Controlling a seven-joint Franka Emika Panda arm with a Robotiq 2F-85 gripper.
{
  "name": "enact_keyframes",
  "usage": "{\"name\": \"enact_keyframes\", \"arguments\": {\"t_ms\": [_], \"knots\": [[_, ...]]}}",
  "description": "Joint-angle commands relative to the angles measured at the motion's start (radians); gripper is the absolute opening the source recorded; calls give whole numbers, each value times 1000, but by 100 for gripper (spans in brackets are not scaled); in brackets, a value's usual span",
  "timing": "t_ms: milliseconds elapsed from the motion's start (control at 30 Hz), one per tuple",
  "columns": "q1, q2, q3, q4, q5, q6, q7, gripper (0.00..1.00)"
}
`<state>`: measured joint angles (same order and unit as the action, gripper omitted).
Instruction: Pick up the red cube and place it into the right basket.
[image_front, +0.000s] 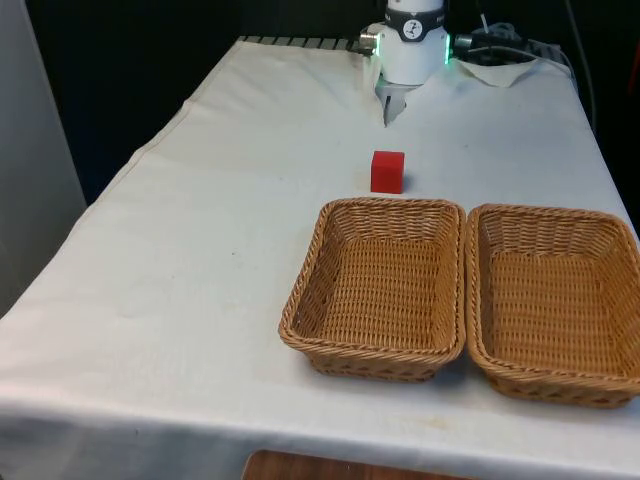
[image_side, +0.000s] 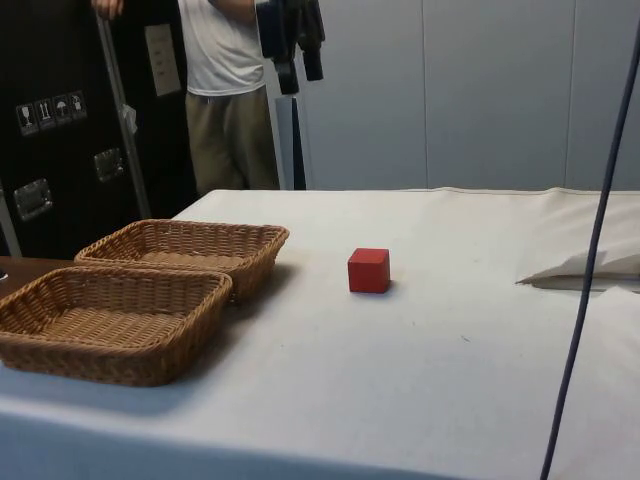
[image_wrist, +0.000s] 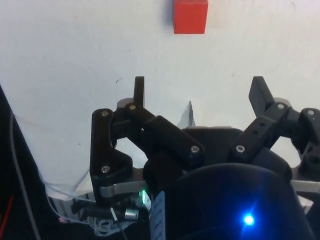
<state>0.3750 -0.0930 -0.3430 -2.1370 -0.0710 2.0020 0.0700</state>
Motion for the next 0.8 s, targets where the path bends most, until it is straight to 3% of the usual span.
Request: {"name": "enact_keyframes", "arguments": {"t_ms": [0, 100, 333, 367, 500, 667, 700, 767], "knots": [[1, -11, 4, -17, -12, 23, 17, 100], [0, -9, 6, -26, 0, 26, 12, 100], [-1, -51, 16, -117, -13, 124, 41, 100], [0, -37, 14, -99, 0, 101, 29, 100], [-4, -79, 16, -184, -17, 183, 42, 100], [-8, -108, 16, -253, -22, 239, 41, 100], [-4, -98, 14, -238, -7, 220, 29, 100], [-10, -117, 16, -277, -24, 260, 40, 100]]}}
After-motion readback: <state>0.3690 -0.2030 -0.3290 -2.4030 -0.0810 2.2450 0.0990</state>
